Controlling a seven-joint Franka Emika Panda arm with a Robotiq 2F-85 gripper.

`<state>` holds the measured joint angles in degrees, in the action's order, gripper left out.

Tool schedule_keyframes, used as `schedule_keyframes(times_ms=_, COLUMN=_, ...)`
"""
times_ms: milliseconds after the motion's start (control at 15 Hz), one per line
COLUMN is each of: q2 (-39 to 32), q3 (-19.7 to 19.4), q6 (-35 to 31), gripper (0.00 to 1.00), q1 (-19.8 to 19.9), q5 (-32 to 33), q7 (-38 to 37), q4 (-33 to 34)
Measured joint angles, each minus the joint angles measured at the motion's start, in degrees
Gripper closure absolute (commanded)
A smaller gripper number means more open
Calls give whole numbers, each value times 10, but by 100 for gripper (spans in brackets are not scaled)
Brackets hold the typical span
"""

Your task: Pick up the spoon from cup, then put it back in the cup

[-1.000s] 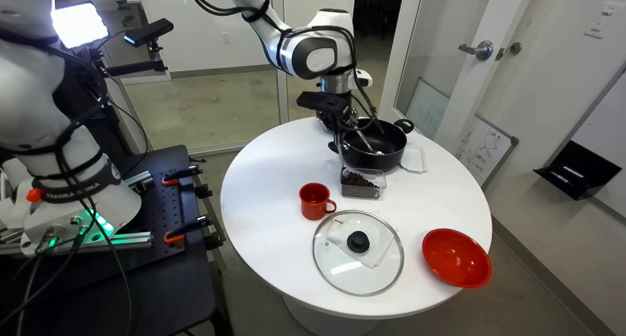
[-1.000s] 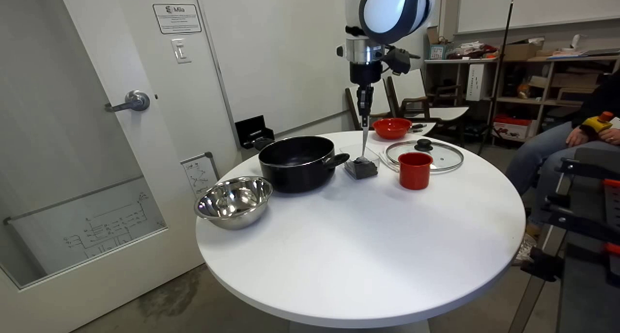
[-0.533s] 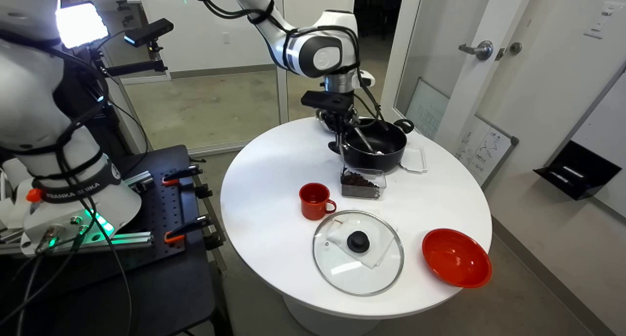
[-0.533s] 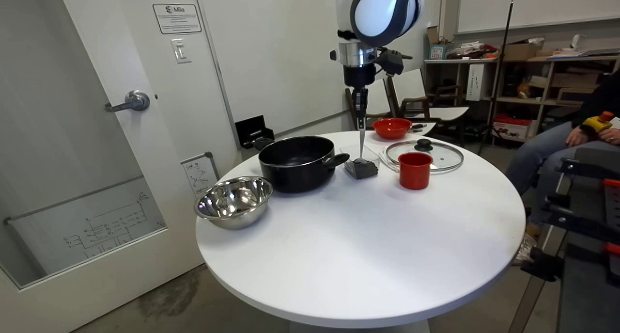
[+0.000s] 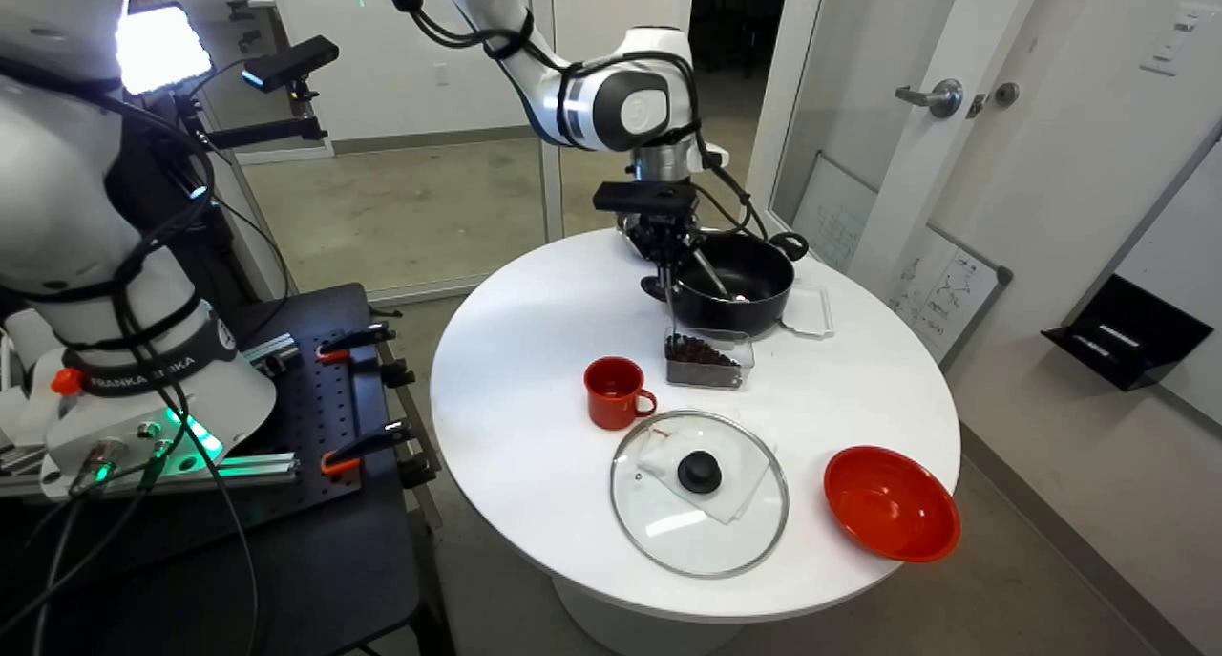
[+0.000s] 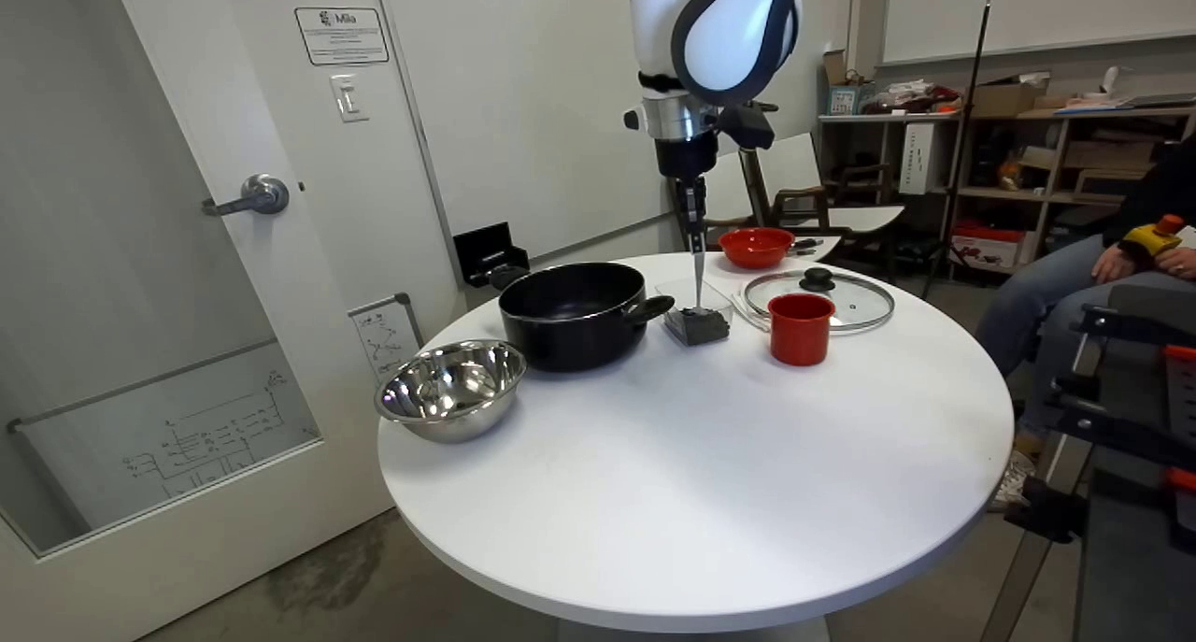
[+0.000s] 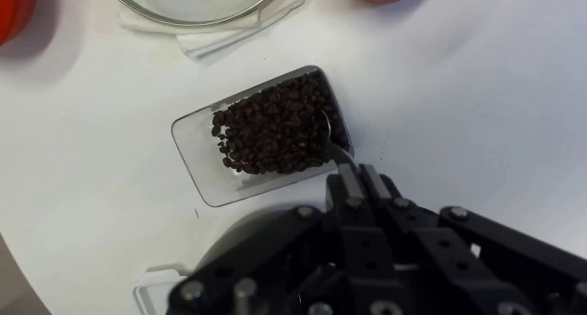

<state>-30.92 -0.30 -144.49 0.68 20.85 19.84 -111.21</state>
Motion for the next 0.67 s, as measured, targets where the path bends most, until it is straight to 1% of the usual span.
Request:
schedule_keyframes(times_ms=200, q2=-6, q3=-1, q6=3, gripper=99, q1=-6, q5=13, q7=1, q4=4)
schedule_keyframes(times_ms=667, q2=-28, q3=4, q6=2, gripper=99, q1=-8, q5=12, q7=7, q4=20)
